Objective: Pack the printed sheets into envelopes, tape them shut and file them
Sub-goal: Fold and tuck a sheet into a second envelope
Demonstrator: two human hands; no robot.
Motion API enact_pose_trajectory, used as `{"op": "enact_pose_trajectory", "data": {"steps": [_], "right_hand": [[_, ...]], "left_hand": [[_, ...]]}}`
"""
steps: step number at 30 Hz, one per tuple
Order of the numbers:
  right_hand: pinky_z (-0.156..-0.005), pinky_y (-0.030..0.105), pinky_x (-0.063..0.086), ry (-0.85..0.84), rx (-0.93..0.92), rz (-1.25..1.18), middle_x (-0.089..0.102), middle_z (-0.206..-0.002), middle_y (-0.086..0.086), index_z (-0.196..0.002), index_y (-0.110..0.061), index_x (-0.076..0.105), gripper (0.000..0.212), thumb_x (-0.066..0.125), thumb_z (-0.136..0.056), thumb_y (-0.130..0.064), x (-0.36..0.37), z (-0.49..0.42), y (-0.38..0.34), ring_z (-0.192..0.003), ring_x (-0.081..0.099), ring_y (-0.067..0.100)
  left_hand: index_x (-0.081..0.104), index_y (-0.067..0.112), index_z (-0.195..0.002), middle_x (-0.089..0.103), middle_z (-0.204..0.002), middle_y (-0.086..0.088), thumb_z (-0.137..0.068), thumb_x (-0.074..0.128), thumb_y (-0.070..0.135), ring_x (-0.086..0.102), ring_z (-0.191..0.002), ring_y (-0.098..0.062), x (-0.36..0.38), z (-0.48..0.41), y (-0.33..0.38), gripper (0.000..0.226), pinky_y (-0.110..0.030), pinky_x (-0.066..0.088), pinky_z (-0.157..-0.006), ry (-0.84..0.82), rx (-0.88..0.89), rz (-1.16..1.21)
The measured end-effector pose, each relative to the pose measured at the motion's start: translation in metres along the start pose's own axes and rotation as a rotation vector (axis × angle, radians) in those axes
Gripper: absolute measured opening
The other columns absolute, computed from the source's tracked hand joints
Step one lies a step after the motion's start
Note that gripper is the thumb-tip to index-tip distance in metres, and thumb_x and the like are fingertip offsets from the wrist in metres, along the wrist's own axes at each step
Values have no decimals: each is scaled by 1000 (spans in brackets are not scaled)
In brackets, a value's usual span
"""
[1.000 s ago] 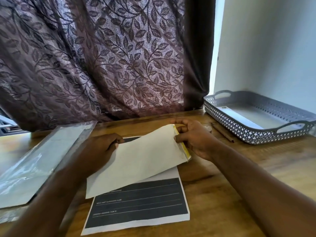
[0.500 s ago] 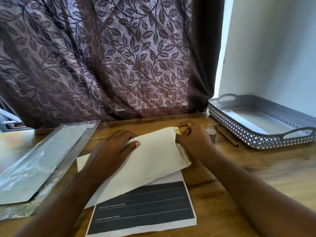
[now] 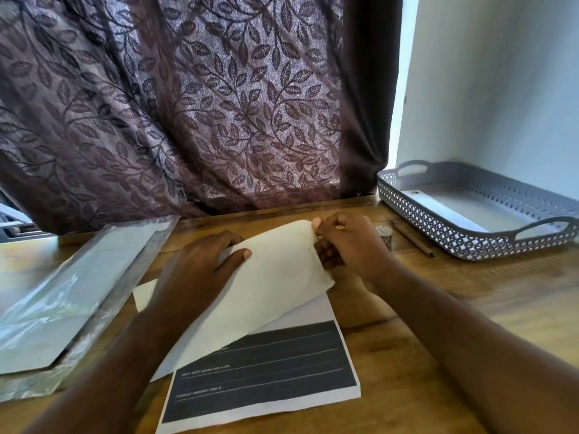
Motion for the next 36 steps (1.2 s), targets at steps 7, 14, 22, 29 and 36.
{"op": "enact_pose_trajectory", "data": {"steps": [7,14,22,29,36], "right_hand": [[-81,41,61,-240,76,-237,78,-100,11,-105,-5,73,23,60,-100,-23,19,9,-3,-94,75,29],[-97,45,56,-606,333,-331,72,-123,15,-129,-7,64,48,65,-88,-34,46,30,7,-116,68,32],[-114,58,40,-698,279,-421,64,-137,16,-141,-12,55,44,60,-97,-18,62,31,12,-131,57,36],[-106,50,50,-676,322,-536,64,-136,17,-138,-6,59,46,61,-94,-18,55,28,11,-125,62,35],[-101,49,54,-592,288,-544,68,-130,16,-136,-9,60,42,56,-97,-22,51,25,5,-122,64,35]], "left_hand": [[73,14,-102,74,-94,-5,-93,46,50,65,-84,-22,-2,-1,-15,45,-29,42,-78,17,-78,-7],[71,22,-91,67,-83,6,-94,52,37,53,-74,-9,-14,0,-11,24,-19,36,-64,82,-57,4],[70,22,-92,66,-84,11,-95,55,33,45,-77,3,-19,0,-2,19,2,34,-77,113,20,45],[71,19,-106,74,-102,-2,-102,38,49,53,-92,-6,-25,0,5,44,-9,29,-82,145,93,-34],[48,25,-142,55,-141,1,-86,40,79,49,-127,-20,-23,2,17,78,-43,37,-106,34,198,-173]]}}
Point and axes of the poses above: each hand's wrist, its own z-axis away from the middle knuckle, its own x-axis out of the palm, y = z × x, the point moved 8 cm from there along -z, towards the middle knuckle
